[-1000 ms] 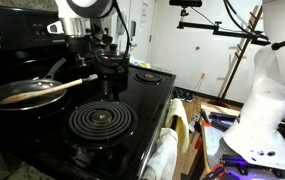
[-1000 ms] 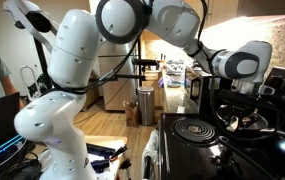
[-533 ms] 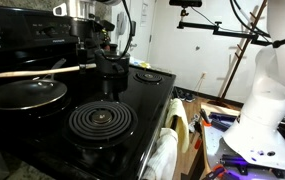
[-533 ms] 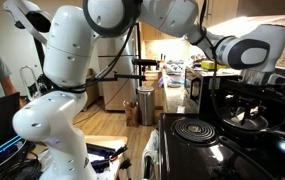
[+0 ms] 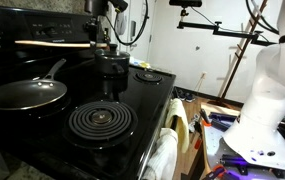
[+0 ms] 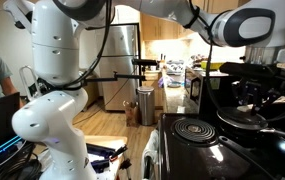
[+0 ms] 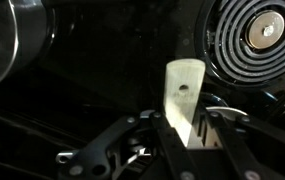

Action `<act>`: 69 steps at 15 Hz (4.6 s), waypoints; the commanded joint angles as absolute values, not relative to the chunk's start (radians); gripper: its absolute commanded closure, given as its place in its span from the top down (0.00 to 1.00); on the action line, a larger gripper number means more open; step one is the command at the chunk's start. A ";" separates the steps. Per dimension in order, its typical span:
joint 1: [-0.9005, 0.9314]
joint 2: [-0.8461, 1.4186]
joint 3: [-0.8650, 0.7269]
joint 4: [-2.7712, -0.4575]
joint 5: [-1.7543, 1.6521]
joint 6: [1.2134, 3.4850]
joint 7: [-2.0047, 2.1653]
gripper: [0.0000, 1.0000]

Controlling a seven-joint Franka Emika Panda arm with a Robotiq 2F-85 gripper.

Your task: Remove the wooden spoon from the pen and put it on the counter

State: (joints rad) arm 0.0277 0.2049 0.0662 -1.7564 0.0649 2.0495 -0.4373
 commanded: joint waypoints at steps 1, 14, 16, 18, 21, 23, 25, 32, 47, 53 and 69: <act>0.021 0.078 0.045 -1.886 0.030 2.066 -0.343 0.09; 0.031 -0.140 -0.004 -2.150 0.075 2.063 -0.302 0.09; 0.049 -0.154 -0.003 -2.157 0.127 2.043 -0.401 0.09; 0.070 -0.168 0.001 -2.159 0.161 2.011 -0.499 0.09; 0.100 -0.182 0.005 -2.161 0.197 1.952 -0.624 0.09; 0.111 -0.187 0.005 -2.165 0.221 1.930 -0.668 0.09; 0.107 -0.159 0.013 -2.136 0.197 1.931 -0.619 0.29; 0.126 -0.146 0.023 -2.118 0.191 1.887 -0.740 0.09; 0.189 -0.073 0.121 -2.125 0.193 1.859 -0.993 0.09; 0.235 -0.005 0.187 -2.100 0.203 1.952 -1.057 0.09; 0.262 0.264 0.330 -2.002 0.199 2.261 -1.021 0.29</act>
State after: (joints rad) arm 0.2770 0.2610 0.3133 -2.0064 0.2062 2.2637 -1.0267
